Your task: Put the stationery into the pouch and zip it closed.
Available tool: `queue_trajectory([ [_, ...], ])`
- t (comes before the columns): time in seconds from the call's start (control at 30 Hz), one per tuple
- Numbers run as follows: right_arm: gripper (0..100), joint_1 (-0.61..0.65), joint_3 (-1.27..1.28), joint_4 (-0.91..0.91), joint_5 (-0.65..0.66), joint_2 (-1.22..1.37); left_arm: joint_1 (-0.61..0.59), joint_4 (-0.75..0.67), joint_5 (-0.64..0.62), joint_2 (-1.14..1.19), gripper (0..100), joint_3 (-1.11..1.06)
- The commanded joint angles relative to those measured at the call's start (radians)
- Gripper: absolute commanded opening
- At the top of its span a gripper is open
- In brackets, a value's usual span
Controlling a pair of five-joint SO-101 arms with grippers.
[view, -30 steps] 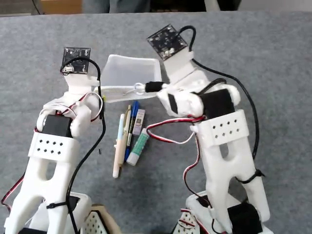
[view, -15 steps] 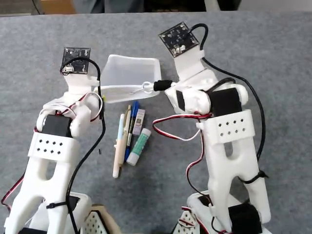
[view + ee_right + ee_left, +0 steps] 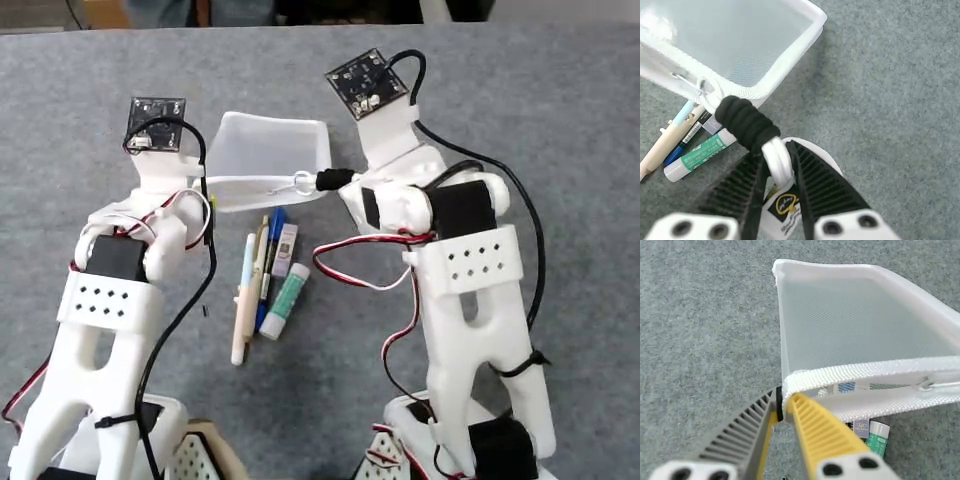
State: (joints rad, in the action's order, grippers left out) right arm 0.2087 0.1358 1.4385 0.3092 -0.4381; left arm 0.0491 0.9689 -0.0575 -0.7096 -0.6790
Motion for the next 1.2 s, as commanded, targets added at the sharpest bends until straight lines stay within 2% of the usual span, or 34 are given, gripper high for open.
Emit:
queue_trajectory([
  [0.0,1.1,-0.052,-0.042,-0.003,-0.009,-0.042,-0.016,0.009,0.002,-0.015,3,0.044],
  [0.4,2.1,-0.057,-0.048,0.002,-0.009,-0.042,-0.007,0.009,0.002,-0.015,3,0.047],
  [0.57,18.6,-0.046,-0.05,0.032,-0.006,-0.042,-0.005,0.012,0.0,-0.015,3,0.059],
  [0.67,25.1,0.018,-0.05,0.069,-0.002,-0.042,-0.005,0.075,-0.032,-0.014,3,0.13],
  [0.8,25.5,0.107,-0.073,0.083,-0.009,-0.062,0.001,0.183,-0.069,-0.006,3,0.26],
  [0.93,25.7,0.183,-0.136,0.127,-0.009,-0.137,0.059,0.261,-0.069,-0.014,3,0.326],
  [1.17,25.7,0.212,-0.243,0.216,-0.009,-0.209,0.104,0.379,-0.077,-0.015,3,0.458],
])
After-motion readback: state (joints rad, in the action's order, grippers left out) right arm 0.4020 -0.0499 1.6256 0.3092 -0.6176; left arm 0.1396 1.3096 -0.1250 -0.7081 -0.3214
